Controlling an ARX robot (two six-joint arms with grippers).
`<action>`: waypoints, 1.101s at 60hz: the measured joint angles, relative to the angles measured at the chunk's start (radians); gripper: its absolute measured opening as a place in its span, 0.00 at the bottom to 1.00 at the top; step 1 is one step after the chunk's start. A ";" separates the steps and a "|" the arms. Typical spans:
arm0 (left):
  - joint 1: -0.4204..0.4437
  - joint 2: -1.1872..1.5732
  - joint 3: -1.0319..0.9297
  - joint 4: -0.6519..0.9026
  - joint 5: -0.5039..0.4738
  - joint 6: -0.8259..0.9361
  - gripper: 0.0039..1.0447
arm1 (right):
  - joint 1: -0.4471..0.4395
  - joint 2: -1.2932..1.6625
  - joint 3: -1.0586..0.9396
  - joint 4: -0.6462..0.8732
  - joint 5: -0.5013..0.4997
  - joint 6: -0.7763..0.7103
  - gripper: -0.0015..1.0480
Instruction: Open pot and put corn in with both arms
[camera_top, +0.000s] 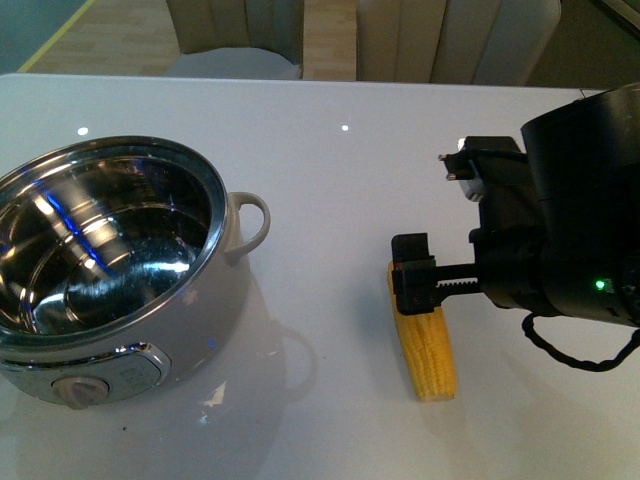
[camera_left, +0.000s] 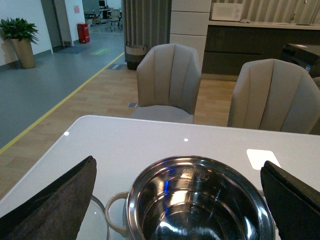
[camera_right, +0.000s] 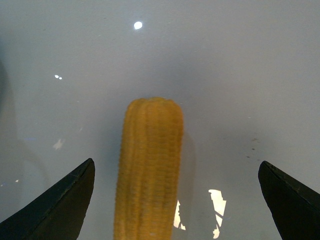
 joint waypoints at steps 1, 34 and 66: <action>0.000 0.000 0.000 0.000 0.000 0.000 0.94 | 0.005 0.006 0.004 -0.002 -0.004 -0.004 0.92; 0.000 0.000 0.000 0.000 0.000 0.000 0.94 | 0.036 0.222 0.134 -0.050 0.014 -0.082 0.92; 0.000 0.000 0.000 0.000 0.000 0.000 0.94 | 0.049 0.273 0.150 -0.069 0.062 -0.140 0.57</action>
